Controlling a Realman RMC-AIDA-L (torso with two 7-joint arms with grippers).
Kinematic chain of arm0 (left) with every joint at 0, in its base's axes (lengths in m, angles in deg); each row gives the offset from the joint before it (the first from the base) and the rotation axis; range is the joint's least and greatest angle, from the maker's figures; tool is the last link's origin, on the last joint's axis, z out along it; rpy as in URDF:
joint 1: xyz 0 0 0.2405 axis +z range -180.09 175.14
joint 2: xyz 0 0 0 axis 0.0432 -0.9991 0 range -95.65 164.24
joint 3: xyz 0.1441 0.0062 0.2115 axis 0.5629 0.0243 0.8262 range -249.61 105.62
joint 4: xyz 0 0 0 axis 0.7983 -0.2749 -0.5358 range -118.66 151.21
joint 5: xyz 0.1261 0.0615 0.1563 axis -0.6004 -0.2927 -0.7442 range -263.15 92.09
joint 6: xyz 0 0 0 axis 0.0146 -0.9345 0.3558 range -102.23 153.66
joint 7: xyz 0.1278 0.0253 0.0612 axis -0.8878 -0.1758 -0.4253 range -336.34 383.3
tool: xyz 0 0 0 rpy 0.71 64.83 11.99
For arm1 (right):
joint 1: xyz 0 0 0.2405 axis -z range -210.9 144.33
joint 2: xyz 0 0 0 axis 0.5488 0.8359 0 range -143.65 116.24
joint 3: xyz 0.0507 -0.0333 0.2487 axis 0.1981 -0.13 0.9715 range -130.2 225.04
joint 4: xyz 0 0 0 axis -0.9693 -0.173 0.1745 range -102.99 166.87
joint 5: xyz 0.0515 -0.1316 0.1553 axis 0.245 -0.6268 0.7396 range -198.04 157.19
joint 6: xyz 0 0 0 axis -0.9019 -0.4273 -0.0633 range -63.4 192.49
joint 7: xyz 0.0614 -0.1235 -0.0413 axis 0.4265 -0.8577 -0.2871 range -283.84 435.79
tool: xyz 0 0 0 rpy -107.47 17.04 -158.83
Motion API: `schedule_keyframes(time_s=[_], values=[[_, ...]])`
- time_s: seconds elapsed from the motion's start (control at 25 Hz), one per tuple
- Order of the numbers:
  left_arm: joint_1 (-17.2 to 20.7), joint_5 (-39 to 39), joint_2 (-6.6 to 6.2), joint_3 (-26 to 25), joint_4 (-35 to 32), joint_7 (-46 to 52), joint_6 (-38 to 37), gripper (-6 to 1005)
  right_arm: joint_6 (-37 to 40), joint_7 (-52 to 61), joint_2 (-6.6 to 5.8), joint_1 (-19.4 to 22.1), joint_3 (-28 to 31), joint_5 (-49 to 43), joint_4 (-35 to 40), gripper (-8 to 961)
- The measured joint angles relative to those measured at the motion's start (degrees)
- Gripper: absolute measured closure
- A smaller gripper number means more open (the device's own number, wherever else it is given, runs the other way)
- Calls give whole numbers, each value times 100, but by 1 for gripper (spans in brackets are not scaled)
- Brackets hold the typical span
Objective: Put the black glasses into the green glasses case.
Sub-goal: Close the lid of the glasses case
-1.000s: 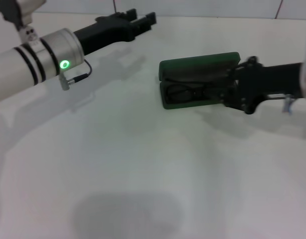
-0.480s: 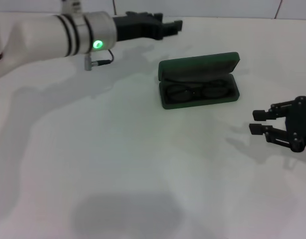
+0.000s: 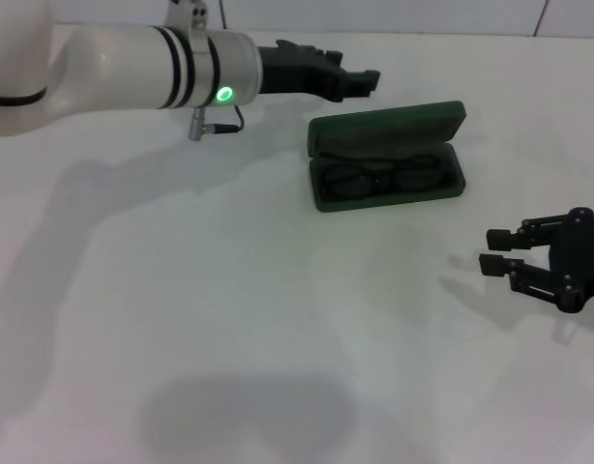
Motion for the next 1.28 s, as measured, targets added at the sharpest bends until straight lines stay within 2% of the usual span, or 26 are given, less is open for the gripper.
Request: schedule_keyframes(time_s=[0.6, 1.08, 1.28], values=[[-128, 27, 59, 614, 44, 105, 639, 368, -175, -57, 9, -197, -38, 7, -241, 658], [-90, 44, 60, 1087, 12, 148, 314, 368, -384, -60, 5, -276, -37, 7, -297, 650], [47, 76, 74, 1516, -30, 81, 287, 368, -513, -60, -3, -439, -39, 7, -509, 647]])
